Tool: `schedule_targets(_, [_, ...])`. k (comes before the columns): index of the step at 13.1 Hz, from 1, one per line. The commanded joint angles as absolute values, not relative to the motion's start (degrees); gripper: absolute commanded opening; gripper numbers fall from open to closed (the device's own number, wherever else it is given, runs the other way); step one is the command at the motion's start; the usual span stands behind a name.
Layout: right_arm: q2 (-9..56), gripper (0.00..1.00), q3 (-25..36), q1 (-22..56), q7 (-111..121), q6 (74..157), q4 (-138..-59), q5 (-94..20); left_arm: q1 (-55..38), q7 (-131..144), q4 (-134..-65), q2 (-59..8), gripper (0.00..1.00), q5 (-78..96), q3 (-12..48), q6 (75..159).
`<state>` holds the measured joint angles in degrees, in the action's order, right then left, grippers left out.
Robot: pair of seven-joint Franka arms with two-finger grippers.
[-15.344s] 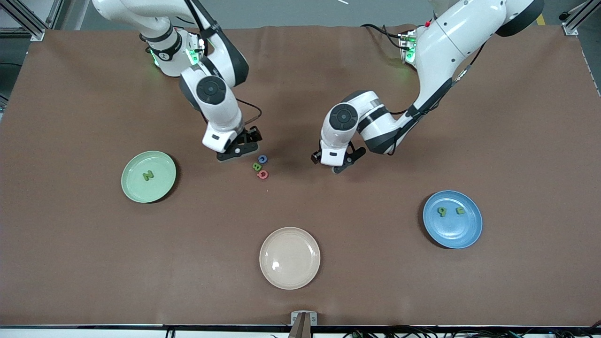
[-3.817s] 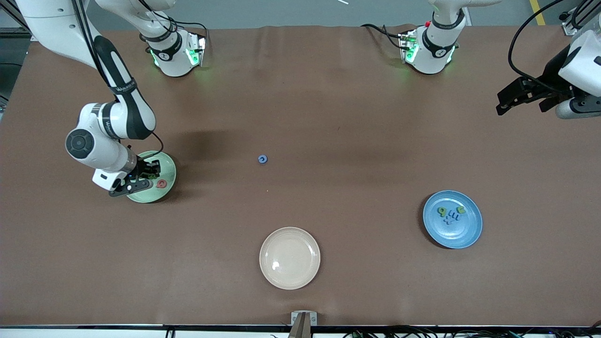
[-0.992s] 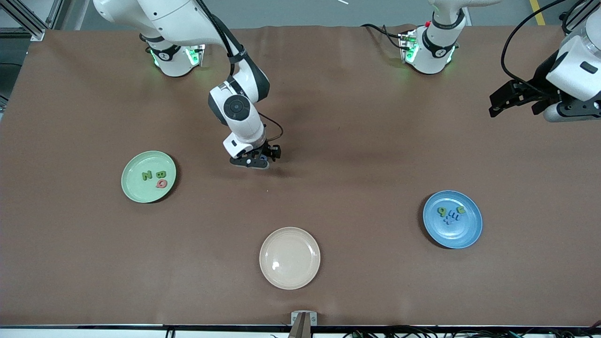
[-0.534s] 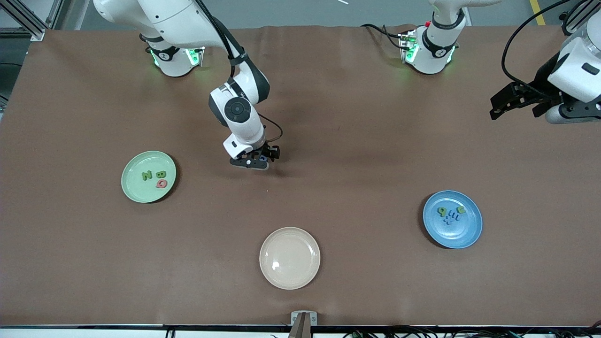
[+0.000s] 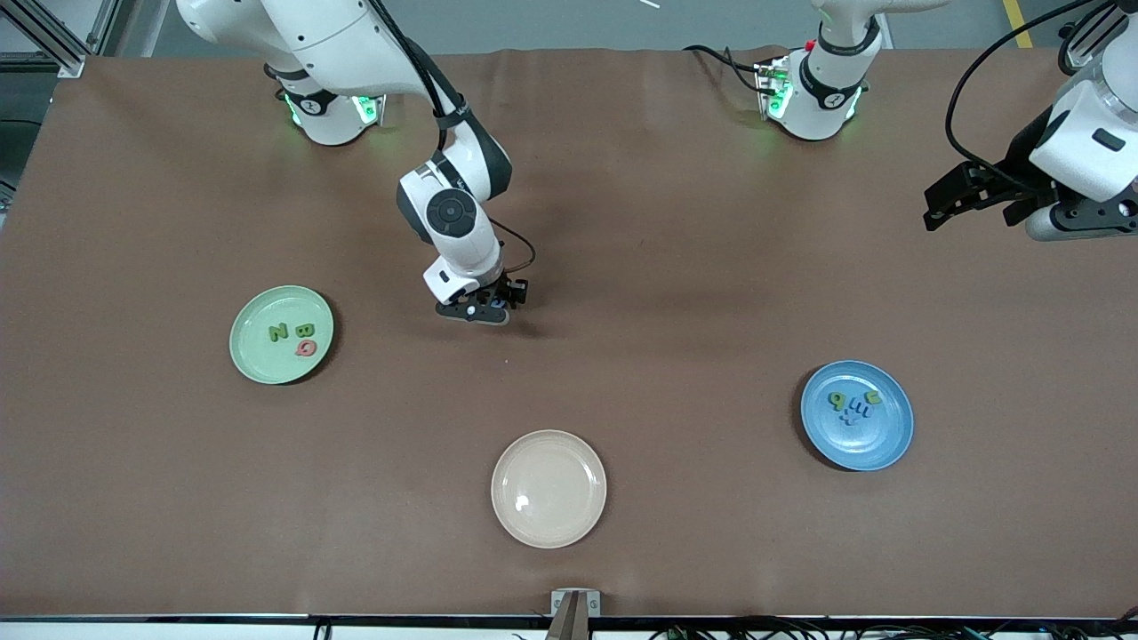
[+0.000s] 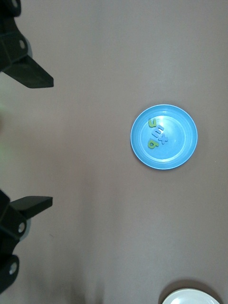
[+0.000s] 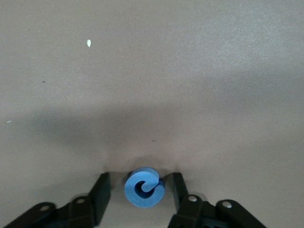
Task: Sort upper and lower case letters into plates
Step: 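Carry the blue c to the green plate and release it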
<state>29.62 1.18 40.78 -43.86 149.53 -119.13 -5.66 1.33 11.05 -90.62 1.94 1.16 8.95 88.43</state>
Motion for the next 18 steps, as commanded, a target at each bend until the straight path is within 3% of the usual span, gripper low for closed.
schedule_targets(1, [30.8,0.49,1.7,41.4,-44.4,149.3,-118.0,-5.3,1.7,9.8,-91.1,2.4,1.00,1.4,9.1,89.1])
schedule_targets(7, [31.0,0.19,1.7,41.3,-44.4,149.2,-117.9,-5.2,1.8,9.8,-90.9,2.6,1.00,1.4,9.1,89.5])
schedule_targets(9, [28.8,0.18,1.6,40.8,-43.9,146.7,-118.3,-5.0,1.8,9.8,-91.0,2.5,1.00,1.4,9.1,90.2])
schedule_targets(13, [15.7,0.18,3.8,36.7,-35.2,127.7,-118.6,-5.0,1.8,9.8,-91.1,2.1,1.00,1.4,9.0,91.1])
schedule_targets(16, [9.1,0.18,4.4,25.7,-17.0,118.1,-119.3,-4.9,1.8,9.8,-91.7,2.1,1.00,1.4,9.0,92.1])
schedule_targets(18, [7.9,0.18,4.4,15.7,0.3,117.9,-120.9,-4.9,1.8,9.8,-91.6,1.9,1.00,1.4,9.0,92.4])
